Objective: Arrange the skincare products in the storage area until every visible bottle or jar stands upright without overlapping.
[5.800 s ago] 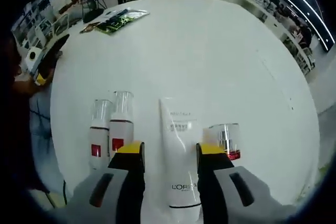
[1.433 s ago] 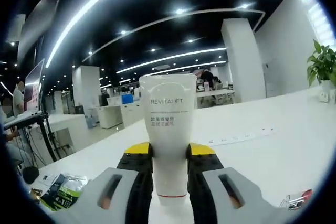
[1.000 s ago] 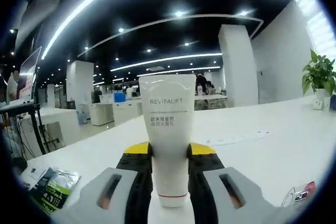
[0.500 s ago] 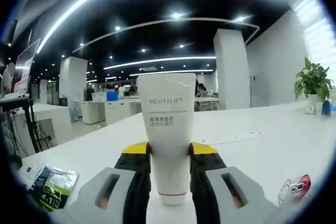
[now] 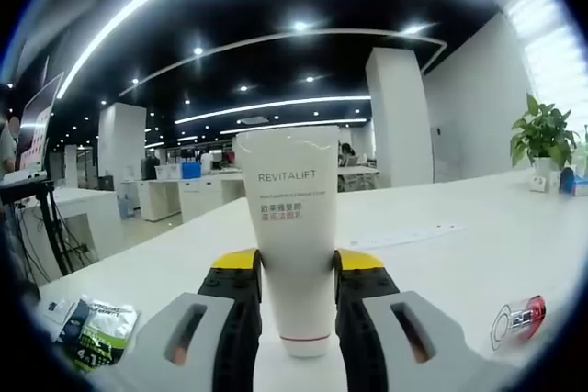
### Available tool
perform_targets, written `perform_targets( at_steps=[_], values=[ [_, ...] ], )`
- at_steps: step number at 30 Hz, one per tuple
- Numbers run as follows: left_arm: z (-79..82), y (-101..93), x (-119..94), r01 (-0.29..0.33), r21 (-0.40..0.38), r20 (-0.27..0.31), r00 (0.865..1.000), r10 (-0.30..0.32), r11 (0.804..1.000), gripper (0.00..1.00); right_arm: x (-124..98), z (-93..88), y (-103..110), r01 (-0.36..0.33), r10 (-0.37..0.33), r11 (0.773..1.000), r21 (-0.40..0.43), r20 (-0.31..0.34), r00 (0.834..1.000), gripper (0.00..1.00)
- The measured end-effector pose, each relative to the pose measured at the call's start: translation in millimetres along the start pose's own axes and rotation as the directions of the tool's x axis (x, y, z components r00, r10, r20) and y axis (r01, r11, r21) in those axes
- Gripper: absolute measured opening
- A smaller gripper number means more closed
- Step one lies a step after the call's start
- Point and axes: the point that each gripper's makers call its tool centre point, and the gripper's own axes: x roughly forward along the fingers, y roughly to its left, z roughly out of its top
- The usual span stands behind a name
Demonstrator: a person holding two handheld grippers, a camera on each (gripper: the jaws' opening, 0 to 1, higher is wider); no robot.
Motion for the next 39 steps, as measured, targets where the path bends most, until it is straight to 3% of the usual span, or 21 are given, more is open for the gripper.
perform_targets(
  at_steps=[5,11,17,21,28,34,39],
  values=[
    [-0.3,-0.8,0.0,0.001,0.001,-0.004,1.0,-0.001,1.0,0.61,-1.8,1.5,1.2,-0.015,0.015,0.999,0.046,-0.001,1.0,0.34],
    [-0.8,-1.9,0.0,0.004,0.002,-0.008,1.0,-0.004,1.0,0.62,-0.2,6.5,1.7,-0.092,0.092,0.996,0.014,-0.001,0.996,0.46],
    [-0.4,-2.2,-0.1,0.005,-0.001,-0.005,1.0,-0.005,1.0,0.62,4.7,6.5,-14.6,-0.155,0.155,0.988,0.017,-0.031,0.987,0.39],
    [-0.8,-2.5,0.3,0.004,0.002,-0.007,1.0,-0.004,1.0,0.62,6.5,4.7,-5.0,-0.257,0.261,0.964,0.07,-0.057,0.964,0.33],
    [-1.1,-2.9,0.1,0.004,0.003,-0.009,1.0,-0.004,1.0,0.62,4.0,3.7,-2.2,-0.246,0.241,0.965,-0.087,-0.066,0.968,0.26],
    [-1.2,-3.3,-0.3,0.005,0.004,-0.01,1.0,-0.005,1.0,0.62,2.4,2.6,2.0,-0.264,0.259,0.962,-0.071,-0.066,0.963,0.16],
    [-1.5,-3.3,-0.5,0.006,0.003,-0.011,1.0,-0.006,1.0,0.62,1.7,1.9,0.3,-0.261,0.258,0.964,-0.046,-0.069,0.964,0.25]
  ],
)
